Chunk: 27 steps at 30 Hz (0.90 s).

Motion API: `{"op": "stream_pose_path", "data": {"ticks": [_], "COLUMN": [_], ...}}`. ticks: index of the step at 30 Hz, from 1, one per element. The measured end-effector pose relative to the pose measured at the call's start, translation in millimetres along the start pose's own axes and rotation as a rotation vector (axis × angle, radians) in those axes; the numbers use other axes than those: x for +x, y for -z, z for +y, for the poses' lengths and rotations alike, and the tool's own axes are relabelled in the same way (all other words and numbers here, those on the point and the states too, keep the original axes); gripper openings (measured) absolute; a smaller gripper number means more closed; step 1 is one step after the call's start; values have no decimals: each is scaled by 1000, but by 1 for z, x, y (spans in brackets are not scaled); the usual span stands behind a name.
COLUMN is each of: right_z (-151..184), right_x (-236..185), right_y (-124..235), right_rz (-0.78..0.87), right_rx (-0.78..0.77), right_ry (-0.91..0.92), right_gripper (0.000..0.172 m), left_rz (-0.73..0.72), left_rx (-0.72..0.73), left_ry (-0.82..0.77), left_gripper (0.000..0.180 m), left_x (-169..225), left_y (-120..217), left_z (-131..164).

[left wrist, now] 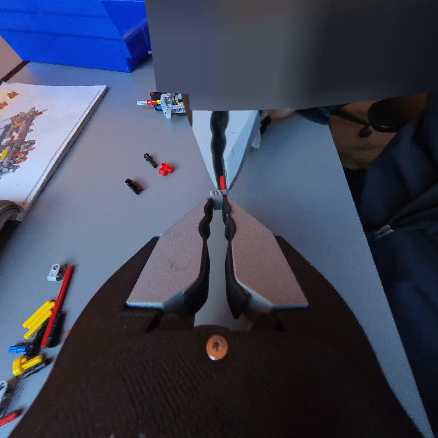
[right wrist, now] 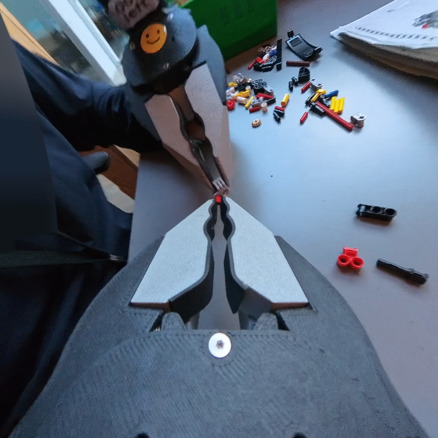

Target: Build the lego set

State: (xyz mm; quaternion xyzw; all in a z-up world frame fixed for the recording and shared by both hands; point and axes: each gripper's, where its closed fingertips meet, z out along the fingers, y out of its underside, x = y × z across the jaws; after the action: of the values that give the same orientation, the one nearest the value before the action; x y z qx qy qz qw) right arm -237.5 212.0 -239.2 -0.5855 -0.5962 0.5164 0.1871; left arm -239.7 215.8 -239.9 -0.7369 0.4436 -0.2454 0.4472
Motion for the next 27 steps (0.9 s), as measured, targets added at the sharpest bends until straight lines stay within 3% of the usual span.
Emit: {"op": "stream_pose_path", "data": {"ticks": [4, 5, 9, 12, 15, 17, 19, 24, 27], "right_z": [-27, -20, 4, -7, -8, -1, 5, 10, -7], "right_x": [31, 34, 18, 29, 51, 64, 69, 65, 63], "right_y": [39, 40, 8, 7, 10, 9, 5, -4, 4], "right_rz": [-104, -110, -9, 109, 286, 406, 479, 507, 510], "right_rx": [216, 162, -87, -59, -125, -214, -272, -275, -159], "right_ry": [-297, -309, -88, 28, 162, 255, 332, 380, 316], "right_gripper": [0, 0, 1, 1, 2, 22, 23, 31, 35], "left_rz": [-44, -55, -13, -50, -108, -119, -125, -64, -34], "left_rx": [-176, -126, -38, -14, 55, 114, 180, 324, 384], "left_ry": [-227, -229, 36, 164, 314, 420, 531, 762, 815], "left_gripper": [6, 6, 6, 6, 6, 6, 6, 7, 7], "left_x": [14, 15, -8, -25, -45, -54, -63, -75, -78], "left_y": [-6, -6, 1, 5, 13, 18, 23, 29, 33], "left_z": [32, 24, 13, 13, 9, 6, 3, -2, -6]}}
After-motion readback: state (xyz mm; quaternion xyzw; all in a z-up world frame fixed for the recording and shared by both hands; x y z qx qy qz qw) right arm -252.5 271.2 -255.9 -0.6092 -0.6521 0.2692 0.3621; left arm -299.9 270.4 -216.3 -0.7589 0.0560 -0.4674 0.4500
